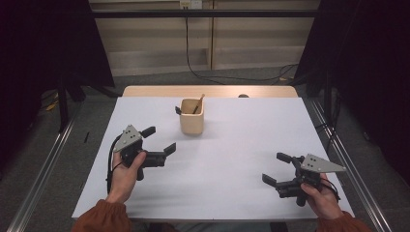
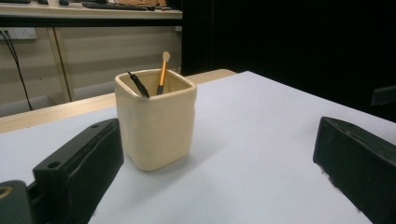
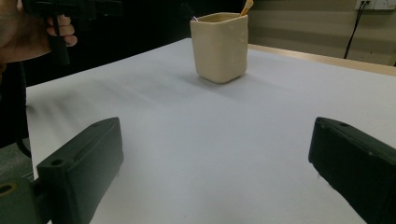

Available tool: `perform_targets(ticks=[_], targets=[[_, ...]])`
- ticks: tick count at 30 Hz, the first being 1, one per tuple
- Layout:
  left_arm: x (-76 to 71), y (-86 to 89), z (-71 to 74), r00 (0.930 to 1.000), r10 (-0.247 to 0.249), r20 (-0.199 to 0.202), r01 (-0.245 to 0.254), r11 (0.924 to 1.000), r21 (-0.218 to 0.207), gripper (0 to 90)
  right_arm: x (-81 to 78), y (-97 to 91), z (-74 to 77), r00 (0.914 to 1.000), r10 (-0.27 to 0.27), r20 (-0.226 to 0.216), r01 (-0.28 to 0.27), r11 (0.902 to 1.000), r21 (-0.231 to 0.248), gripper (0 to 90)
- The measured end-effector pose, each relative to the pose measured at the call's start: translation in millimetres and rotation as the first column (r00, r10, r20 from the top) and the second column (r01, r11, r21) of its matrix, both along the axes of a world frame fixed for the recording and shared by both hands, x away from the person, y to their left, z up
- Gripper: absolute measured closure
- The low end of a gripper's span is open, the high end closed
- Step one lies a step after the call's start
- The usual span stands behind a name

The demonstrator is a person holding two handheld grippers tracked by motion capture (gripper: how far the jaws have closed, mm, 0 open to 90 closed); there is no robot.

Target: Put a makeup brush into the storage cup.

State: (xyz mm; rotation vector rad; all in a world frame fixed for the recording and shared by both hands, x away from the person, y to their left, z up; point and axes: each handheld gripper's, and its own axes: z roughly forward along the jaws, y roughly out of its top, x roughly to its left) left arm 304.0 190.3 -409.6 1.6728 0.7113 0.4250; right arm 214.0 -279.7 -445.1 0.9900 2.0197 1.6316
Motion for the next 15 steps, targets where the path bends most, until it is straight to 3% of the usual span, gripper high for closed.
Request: perform_targets(ticks=[15], targets=[[-30.9,23.9,-12.2,0.9994,0.035,-0.001,-0.035,0.9994,-0.008,1.8,-0.3,0.3,-0.1,1.0000,-0.006,0.000,0.006,1.0000,-0.001,0.0]])
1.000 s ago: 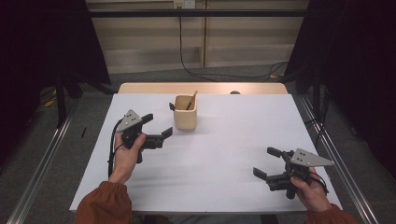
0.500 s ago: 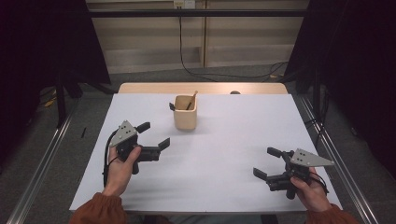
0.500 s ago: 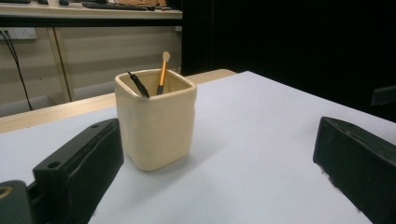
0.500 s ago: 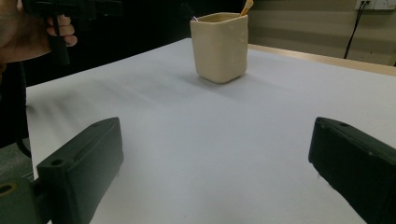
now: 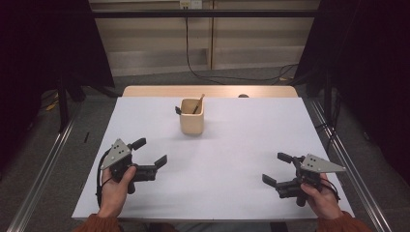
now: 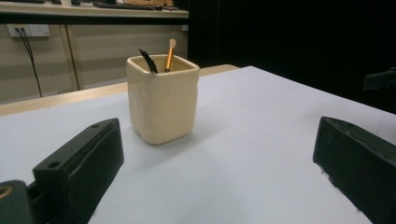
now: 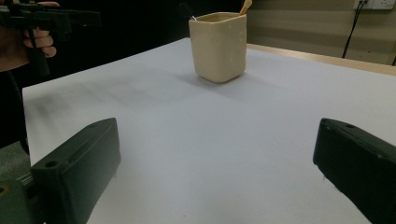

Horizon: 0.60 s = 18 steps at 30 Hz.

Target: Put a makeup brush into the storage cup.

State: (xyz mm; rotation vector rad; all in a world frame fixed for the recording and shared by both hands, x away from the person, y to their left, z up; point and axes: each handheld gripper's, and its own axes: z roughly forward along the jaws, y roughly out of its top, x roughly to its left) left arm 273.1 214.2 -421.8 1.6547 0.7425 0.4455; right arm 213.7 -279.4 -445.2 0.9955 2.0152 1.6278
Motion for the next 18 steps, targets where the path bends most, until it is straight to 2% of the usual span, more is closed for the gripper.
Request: perform_targets(ticks=[13,17,18], targets=[[-19.4,10.0,-9.0,0.9999,0.015,-0.004,-0.016,0.9999,-0.002,1.8,-0.9,-0.6,0.2,1.0000,-0.003,0.004,0.003,1.0000,-0.003,0.0],[-22.7,14.3,-12.0,0.9995,0.030,0.002,-0.030,0.9994,-0.015,1.8,-1.1,-0.5,-0.1,1.0000,-0.003,0.008,0.003,1.0000,-0.007,0.0],[-23.3,14.6,-13.0,0.9995,0.031,-0.007,-0.031,0.9993,-0.019,1.8,-1.1,-0.5,-0.1,0.9999,-0.002,0.010,0.002,1.0000,-0.008,0.0]])
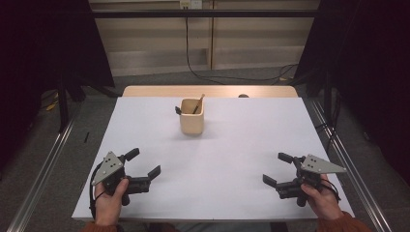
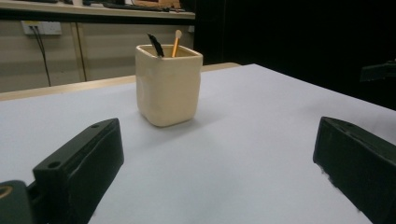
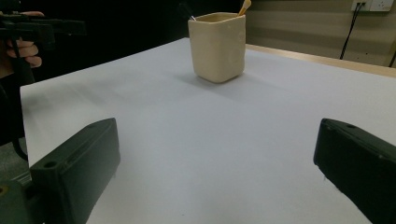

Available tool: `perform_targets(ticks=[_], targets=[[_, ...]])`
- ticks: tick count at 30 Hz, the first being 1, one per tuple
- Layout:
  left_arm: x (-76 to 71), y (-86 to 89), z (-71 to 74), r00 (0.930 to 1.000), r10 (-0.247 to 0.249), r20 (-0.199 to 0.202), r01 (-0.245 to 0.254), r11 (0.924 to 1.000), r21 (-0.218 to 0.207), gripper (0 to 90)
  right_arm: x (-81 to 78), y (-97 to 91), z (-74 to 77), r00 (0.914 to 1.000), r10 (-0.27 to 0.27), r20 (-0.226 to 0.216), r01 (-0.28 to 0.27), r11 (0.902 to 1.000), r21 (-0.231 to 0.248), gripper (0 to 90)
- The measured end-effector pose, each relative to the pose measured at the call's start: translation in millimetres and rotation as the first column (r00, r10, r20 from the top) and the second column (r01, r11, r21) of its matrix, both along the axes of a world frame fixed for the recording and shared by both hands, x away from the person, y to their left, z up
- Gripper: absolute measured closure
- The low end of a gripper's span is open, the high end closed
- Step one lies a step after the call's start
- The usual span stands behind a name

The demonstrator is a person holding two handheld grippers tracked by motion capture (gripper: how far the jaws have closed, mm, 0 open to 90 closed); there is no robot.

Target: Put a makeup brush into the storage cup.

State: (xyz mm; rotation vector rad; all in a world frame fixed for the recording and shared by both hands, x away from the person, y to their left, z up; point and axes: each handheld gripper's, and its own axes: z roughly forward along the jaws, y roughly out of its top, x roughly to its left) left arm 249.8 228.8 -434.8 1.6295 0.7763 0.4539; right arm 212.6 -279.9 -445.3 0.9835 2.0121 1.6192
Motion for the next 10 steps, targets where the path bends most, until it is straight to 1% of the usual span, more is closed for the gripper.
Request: perform_targets(ticks=[1,7,10], targets=[[-0.4,0.0,-0.7,1.0000,0.003,-0.003,-0.003,1.0000,0.003,1.7,-0.2,0.0,0.2,1.0000,0.000,0.001,0.000,1.0000,0.001,0.0],[-1.3,-0.8,-0.6,0.9999,0.000,0.012,0.000,1.0000,0.005,1.7,-0.4,-0.6,0.1,1.0000,-0.005,0.000,0.005,1.0000,-0.001,0.0],[-0.7,-0.1,-0.8,1.0000,0.004,0.009,-0.004,1.0000,0.007,1.7,0.0,-0.7,-0.1,1.0000,-0.004,0.001,0.004,1.0000,-0.002,0.0]])
